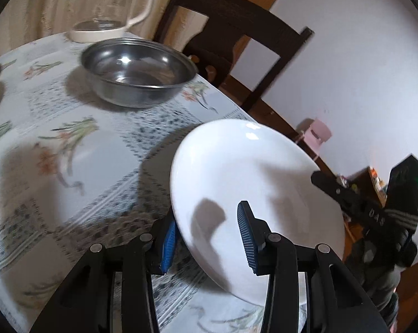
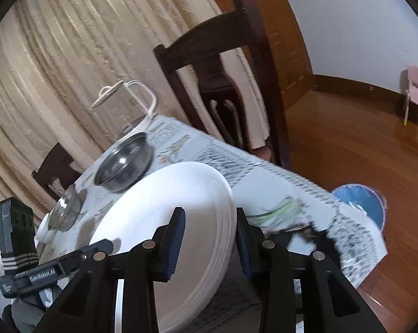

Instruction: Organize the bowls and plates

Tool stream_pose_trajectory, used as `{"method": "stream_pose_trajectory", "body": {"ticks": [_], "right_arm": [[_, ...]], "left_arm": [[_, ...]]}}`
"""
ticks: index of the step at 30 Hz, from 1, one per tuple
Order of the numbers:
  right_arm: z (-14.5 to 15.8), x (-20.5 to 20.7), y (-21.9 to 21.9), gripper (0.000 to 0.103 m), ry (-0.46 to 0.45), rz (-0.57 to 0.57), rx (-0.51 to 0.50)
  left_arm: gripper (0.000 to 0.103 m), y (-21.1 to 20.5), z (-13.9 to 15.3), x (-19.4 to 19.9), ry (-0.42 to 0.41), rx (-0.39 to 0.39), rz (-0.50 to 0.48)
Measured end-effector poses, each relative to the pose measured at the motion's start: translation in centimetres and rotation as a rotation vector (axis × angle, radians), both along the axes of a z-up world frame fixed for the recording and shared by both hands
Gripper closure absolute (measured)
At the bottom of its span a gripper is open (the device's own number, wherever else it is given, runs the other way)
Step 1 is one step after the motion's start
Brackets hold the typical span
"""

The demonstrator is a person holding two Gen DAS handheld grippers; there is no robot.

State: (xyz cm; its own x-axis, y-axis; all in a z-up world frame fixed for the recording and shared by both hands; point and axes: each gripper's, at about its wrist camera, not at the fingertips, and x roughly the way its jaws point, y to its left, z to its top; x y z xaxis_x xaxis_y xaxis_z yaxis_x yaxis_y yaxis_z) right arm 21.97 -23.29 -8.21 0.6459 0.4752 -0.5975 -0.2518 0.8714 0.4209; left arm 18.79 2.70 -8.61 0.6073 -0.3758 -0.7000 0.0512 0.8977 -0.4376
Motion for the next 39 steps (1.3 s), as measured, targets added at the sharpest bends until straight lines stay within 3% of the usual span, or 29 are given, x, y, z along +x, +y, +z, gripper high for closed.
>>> {"method": "stream_pose_trajectory", "body": {"ticks": [18, 39], "right_arm": [[1.8, -4.2, 10.1, 0.065, -0.027, 0.235, 0.061], [1.3, -10.5, 25.5, 0.065, 0.017, 0.536, 0.078]], "left_arm": [[0.061, 10.3, 3.8, -9.1, -0.083, -0.005, 0.269], [0.061, 22.7, 3.7, -23.8, -0.089, -0.005, 0.620]]}}
